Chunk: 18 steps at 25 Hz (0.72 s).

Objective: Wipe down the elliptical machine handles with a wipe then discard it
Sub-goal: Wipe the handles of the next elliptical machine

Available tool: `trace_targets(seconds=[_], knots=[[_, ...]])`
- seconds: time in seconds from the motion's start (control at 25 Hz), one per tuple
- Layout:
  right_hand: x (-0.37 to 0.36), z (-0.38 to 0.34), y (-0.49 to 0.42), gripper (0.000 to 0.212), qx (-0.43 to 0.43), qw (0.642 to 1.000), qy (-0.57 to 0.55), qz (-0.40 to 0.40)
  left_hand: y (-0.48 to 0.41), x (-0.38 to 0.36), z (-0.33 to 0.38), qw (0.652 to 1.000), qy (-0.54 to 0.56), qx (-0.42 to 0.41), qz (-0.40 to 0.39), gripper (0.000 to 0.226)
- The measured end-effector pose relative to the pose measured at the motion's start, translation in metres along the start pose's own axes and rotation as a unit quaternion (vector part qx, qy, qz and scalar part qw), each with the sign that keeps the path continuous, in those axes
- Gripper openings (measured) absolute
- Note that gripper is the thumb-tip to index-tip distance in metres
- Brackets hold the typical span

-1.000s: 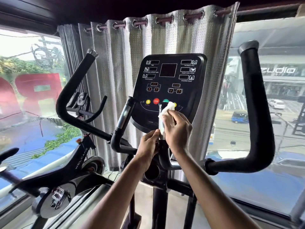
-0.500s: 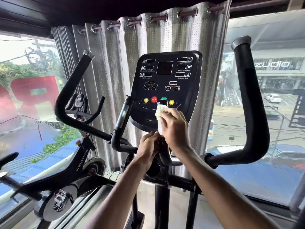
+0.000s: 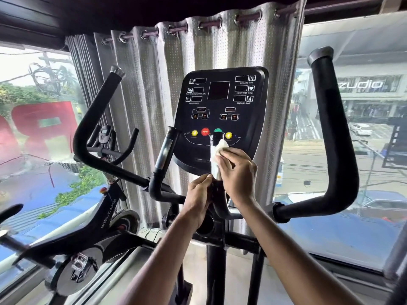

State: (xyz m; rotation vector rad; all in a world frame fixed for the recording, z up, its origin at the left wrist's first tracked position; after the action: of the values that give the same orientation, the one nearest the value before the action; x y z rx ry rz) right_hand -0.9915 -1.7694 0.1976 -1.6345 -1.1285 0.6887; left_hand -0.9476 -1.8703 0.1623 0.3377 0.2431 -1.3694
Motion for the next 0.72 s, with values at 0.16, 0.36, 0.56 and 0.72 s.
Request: trace_targets(seconds=[0.16, 0.36, 0.56, 0.72], knots=[[-0.013, -0.011, -0.01, 0.009, 0.134, 0.979, 0.124, -0.09, 0.0, 0.0, -0.003, 1.0, 0.013, -0.002, 0.005, 0.027], [-0.01, -0.017, -0.009, 0.003, 0.2, 0.958, 0.15, -0.138, -0.002, 0.003, -0.009, 1.0, -0.017, -0.008, 0.005, 0.025], [0.014, 0.004, -0.006, 0.013, 0.212, 0.956, 0.146, -0.143, 0.004, 0.007, -0.019, 1.0, -0.006, 0.002, 0.021, 0.027], [0.024, 0.002, 0.002, 0.015, 0.172, 0.968, 0.112, -0.145, 0.008, 0.012, -0.028, 1.0, -0.013, -0.002, 0.018, 0.026]])
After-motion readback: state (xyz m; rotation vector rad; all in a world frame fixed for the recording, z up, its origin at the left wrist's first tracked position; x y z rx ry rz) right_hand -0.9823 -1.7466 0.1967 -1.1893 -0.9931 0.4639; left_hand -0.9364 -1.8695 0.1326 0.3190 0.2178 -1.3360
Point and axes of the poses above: each hand's wrist, its own y-axis away from the middle knuckle, its own x-axis out of the back of the hand, z = x × y, the point moved 1 cm from there along -y, towards the middle knuckle, and after that the axes turned 11 degrees about x, right-handed, at the moved point
